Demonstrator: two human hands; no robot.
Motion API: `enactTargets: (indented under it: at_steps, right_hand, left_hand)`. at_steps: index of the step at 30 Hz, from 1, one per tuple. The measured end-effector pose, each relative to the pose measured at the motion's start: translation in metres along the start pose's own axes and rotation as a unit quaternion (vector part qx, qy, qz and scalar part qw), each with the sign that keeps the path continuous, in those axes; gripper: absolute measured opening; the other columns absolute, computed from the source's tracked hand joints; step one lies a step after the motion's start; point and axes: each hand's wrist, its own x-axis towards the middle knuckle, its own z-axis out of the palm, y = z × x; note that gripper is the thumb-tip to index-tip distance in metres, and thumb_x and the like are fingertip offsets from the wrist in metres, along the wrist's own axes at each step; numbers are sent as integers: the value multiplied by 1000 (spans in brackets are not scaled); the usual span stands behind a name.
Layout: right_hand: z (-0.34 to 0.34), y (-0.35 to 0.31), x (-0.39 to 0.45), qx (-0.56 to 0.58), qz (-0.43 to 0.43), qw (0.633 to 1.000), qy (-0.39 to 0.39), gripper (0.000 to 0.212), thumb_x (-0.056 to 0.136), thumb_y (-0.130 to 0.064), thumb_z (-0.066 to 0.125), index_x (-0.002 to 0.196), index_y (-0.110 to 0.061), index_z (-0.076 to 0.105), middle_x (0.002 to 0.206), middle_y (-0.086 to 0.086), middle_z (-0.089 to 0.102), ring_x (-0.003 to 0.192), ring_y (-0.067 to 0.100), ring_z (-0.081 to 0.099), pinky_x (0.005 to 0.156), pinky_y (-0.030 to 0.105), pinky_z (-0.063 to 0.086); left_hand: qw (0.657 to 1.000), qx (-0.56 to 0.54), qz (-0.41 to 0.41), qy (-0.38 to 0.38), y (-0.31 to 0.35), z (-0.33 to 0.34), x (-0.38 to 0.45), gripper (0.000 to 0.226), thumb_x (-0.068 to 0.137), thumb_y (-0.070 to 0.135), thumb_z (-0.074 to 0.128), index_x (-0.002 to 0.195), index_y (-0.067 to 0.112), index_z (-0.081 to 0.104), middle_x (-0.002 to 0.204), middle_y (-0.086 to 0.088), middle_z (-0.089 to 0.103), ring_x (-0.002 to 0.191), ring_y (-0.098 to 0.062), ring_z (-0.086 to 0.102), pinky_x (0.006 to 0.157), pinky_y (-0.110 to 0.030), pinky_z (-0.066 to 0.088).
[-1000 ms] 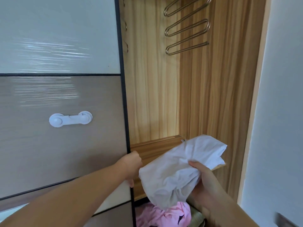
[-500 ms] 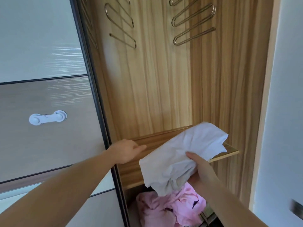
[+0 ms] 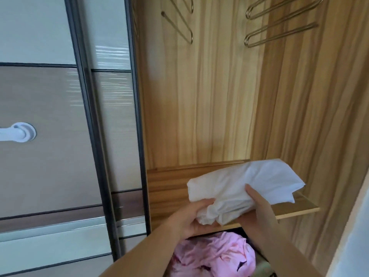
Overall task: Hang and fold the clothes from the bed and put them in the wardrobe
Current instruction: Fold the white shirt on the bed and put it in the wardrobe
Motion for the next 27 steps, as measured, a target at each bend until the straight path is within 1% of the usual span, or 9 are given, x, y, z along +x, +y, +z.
enactTargets:
  at_steps: [3,5,9,12,18,21,23,25,27]
  right_hand:
    - [-17,-4,32,-2,-1,998,67,58,82,-53,65,128,-17,60,125,12,65,116,37,60,102,61,39]
    - [-36,-7,50,-5,9,994,110,56,81,-56,64,124,-21,63,122,8,68,114,32,63,98,56,44]
    - [-77,-6,88,-34,28,977,207,38,81,-37,70,116,-22,66,106,4,72,98,24,68,81,43,54]
    - [-102,0,127,-64,55,973,215,32,87,-23,65,118,-15,62,110,12,70,95,27,68,80,46,55]
    - [-138,9,231,-164,95,953,238,15,90,-7,62,103,-6,56,106,16,59,83,26,61,57,37,53]
    - [-153,9,289,-285,126,929,197,25,95,-9,55,119,-2,53,121,19,55,89,28,58,64,34,52]
    - [-157,8,326,-352,138,910,169,36,97,-10,51,130,4,50,119,20,55,92,29,55,69,34,49]
    - [-157,8,357,-401,131,891,167,39,96,-10,53,131,6,50,114,17,56,91,31,57,75,37,49]
    - [-154,11,379,-490,98,850,165,42,94,-13,56,132,3,51,123,20,57,101,37,57,83,40,48]
  left_hand:
    - [998,54,31,29,10,-20,35,28,83,7,73,110,8,65,80,-6,75,64,-14,71,52,-25,56]
    - [995,81,26,45,7,-28,57,27,84,3,70,109,12,65,79,-3,75,63,-12,70,52,-24,56]
    - [989,127,10,80,-5,-40,98,41,83,7,70,122,16,61,104,-10,72,79,-18,69,60,-26,56]
    - [986,122,3,115,-8,-51,135,51,81,9,72,127,22,56,111,-9,70,97,-24,69,69,-32,60]
    - [969,102,21,224,1,-70,214,70,79,1,66,138,30,43,115,-2,61,102,-24,63,85,-44,58]
    - [972,99,15,211,12,-77,255,78,72,2,72,138,30,41,126,-3,59,109,-26,61,86,-46,58]
    - [967,122,13,221,22,-83,284,88,67,-1,75,143,25,37,129,-6,57,113,-27,59,85,-43,57]
    - [955,169,13,245,33,-85,310,105,60,1,77,147,28,27,136,-7,50,118,-29,54,93,-45,53]
    - [935,233,20,266,39,-85,328,112,58,1,78,150,28,20,140,-5,45,122,-26,49,96,-43,50]
